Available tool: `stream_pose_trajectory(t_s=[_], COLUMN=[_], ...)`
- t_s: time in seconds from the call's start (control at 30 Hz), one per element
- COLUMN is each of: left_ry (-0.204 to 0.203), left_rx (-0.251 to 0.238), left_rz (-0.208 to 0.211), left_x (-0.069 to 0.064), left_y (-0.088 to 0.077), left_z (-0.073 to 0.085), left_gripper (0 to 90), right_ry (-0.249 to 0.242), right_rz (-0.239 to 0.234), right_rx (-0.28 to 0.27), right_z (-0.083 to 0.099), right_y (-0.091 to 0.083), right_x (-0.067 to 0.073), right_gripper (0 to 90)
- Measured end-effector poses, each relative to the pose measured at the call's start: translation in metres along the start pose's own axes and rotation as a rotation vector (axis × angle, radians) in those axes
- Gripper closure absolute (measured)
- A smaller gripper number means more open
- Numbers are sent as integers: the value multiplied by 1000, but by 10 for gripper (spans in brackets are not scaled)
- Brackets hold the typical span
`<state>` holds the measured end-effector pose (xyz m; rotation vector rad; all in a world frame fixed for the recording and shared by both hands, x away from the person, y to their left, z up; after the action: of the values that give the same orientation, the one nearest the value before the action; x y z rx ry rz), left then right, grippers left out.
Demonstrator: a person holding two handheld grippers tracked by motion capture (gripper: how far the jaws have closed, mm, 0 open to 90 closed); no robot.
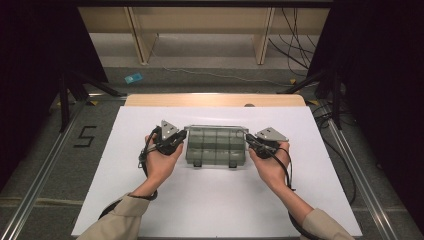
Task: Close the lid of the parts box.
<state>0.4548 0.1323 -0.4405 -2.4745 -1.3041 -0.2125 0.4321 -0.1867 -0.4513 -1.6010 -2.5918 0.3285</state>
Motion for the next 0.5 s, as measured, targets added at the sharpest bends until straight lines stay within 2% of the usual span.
stream_pose_trajectory(t_s=[0.1,0.27,0.3,0.33,0.43,0.47,0.5], left_ry=[0,1,3,4,0,4,-1], left_rx=[4,16,20,30,41,49,43], left_rz=[6,18,23,28,48,58,68], left_x=[-3,-9,-10,-11,-12,-12,-12], left_y=[-3,-7,-8,-10,-13,-15,-15], left_z=[3,5,5,5,6,6,6], left_gripper=[855,799,777,742,597,555,510], right_ry=[-6,16,35,21,36,55,56], right_rz=[-10,-26,-48,-47,-86,-114,-115], right_rx=[12,12,12,23,39,24,28], right_z=[3,8,9,9,11,12,13], right_y=[-3,-9,-10,-12,-18,-19,-22], right_x=[0,-2,-2,-4,-8,-8,-10], right_gripper=[871,825,806,783,692,660,621])
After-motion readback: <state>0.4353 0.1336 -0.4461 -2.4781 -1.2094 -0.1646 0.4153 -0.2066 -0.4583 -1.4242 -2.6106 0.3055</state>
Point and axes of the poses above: each handheld gripper's, and its own axes: y roughly forward along the jaws, z roughly out of its underside, x roughly to its left, the point moved 1 cm from there along y, roughly forward along the jaws, and after that the axes turned 14 degrees about -x, right-handed, at the moved point
